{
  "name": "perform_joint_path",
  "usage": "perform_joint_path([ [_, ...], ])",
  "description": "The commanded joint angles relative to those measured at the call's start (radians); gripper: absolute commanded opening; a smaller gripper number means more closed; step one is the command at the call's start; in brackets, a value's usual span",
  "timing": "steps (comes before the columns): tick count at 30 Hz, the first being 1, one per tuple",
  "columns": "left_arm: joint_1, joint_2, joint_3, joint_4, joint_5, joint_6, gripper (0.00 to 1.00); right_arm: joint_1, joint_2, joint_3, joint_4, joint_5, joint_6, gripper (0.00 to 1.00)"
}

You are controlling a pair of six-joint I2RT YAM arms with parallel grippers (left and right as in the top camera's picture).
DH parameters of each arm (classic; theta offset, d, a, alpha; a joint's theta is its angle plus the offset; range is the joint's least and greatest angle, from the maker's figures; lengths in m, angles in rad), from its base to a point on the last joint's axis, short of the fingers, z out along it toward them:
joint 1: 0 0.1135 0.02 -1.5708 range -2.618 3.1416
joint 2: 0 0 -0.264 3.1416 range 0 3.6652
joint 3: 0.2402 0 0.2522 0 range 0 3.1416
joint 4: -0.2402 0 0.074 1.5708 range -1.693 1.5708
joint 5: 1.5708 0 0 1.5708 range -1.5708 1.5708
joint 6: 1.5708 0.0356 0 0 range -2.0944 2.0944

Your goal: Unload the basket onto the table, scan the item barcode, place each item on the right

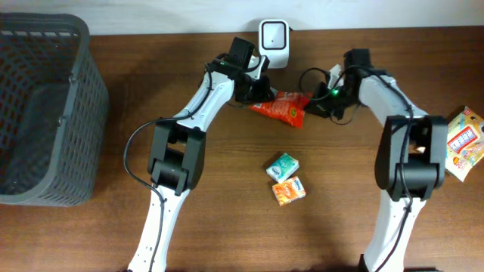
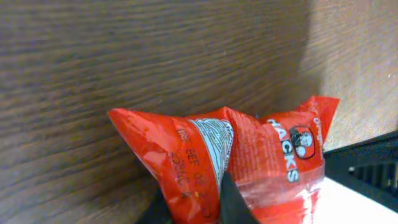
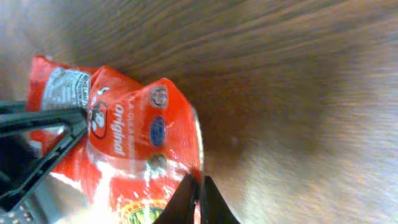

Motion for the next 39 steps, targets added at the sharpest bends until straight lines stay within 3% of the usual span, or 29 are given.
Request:
perform_joint_path([
  [1,0.008,0.026,-0.03,-0.077,-0.092,0.007,0.0,-0.034,-0.064,0.081,-0.132,0.068,-0.098,0.13],
  [4,0.028,-0.076,-0.01,-0.166,-0.231,0.045,0.0,-0.042,-0.123,0.142,-0.28,0.248,-0.102,0.14],
  [7,0.029,-0.207,0.001,-0.283,-0.596,0.079,0.0,-0.042,-0.179,0.192,-0.4,0.413,-0.101,0.25],
  [10,0.021,-0.307,0.001,-0.371,-0.989,0.078,0.0,-0.042,-0.211,0.203,-0.441,0.465,-0.101,0.24],
  [13,0.016,-0.363,0.001,-0.419,-1.292,0.079,0.0,-0.042,-0.22,0.204,-0.454,0.465,-0.102,0.23],
  [15,0.013,-0.366,0.0,-0.425,-1.42,0.085,0.0,-0.042,-0.22,0.204,-0.463,0.467,-0.139,0.2],
  [21,0.014,-0.329,-0.023,-0.406,-1.472,0.105,0.0,-0.05,-0.221,0.229,-0.552,0.59,-0.154,0.18],
  [28,-0.023,-0.182,-0.023,-0.451,-1.499,0.123,0.02,-0.06,-0.222,0.465,-0.795,0.717,-0.154,0.22],
  [33,-0.123,-0.109,-0.023,-0.468,-1.316,0.118,0.08,-0.06,-0.227,0.692,-0.942,0.716,-0.156,0.25],
  [34,-0.141,-0.108,-0.023,-0.465,-1.26,0.118,0.1,-0.06,-0.24,0.703,-0.942,0.712,-0.158,0.33],
  [36,-0.178,-0.108,-0.023,-0.449,-1.125,0.118,0.38,-0.06,-0.263,0.723,-0.942,0.711,-0.158,0.46],
  [37,-0.198,-0.108,-0.022,-0.442,-1.065,0.118,0.47,-0.06,-0.278,0.727,-0.942,0.711,-0.158,0.52],
  [39,-0.232,-0.108,-0.012,-0.439,-0.993,0.119,0.49,-0.06,-0.307,0.728,-0.942,0.711,-0.158,0.56],
])
